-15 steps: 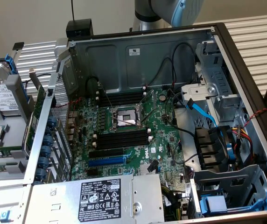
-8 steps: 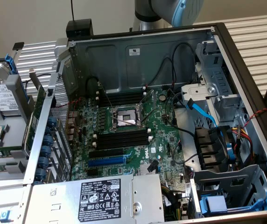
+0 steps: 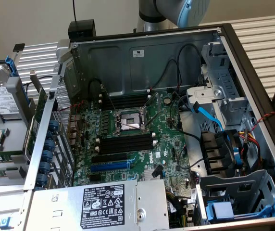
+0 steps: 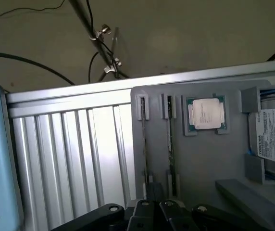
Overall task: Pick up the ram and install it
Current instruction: 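Pick up the ram and move it above insertion slot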
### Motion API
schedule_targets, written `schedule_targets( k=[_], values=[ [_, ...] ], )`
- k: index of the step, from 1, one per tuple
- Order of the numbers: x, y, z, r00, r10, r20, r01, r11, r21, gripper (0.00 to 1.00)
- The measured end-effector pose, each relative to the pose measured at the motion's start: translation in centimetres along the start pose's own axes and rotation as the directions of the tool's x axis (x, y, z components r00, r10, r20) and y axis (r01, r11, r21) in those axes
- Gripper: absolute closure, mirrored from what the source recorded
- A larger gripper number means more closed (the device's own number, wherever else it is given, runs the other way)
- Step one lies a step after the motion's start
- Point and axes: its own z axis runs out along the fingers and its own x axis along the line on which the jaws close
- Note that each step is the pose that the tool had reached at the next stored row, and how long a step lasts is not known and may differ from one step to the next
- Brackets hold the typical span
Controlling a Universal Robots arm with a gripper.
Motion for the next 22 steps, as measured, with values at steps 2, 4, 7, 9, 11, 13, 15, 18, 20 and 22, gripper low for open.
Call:
schedule_targets(
  k=[2,4,7,9,11,13,15,18,20,22],
  values=[
    [0.0,0.01,0.37,1.0,-0.006,-0.0001,0.006,1.0,0.0,0.9],
    [0.1,0.01,0.72,0.9999,-0.016,-0.0003,0.016,0.9999,-0.0002,0.9],
    [0.1,0.02,1.28,0.9996,-0.03,-0.0005,0.03,0.9996,-0.0003,0.9],
    [0.2,0.03,1.65,0.9993,-0.037,-0.0007,0.037,0.9993,-0.0004,0.9],
    [0.2,0.01,2.01,0.9992,-0.041,-0.0007,0.041,0.9992,-0.0003,0.9],
    [0.2,0.01,2.37,0.9991,-0.043,-0.0009,0.043,0.9991,-0.0007,0.9],
    [0.2,0.0,2.74,0.999,-0.044,-0.0008,0.044,0.999,-0.0007,0.9],
    [0.2,0.0,3.28,0.999,-0.046,-0.0008,0.046,0.999,-0.0006,0.89],
    [0.2,0.0,3.65,0.9989,-0.046,-0.0009,0.046,0.9989,-0.0008,0.83],
    [0.2,0.0,4.01,0.9989,-0.047,-0.001,0.047,0.9989,-0.0009,0.7]
  ],
)
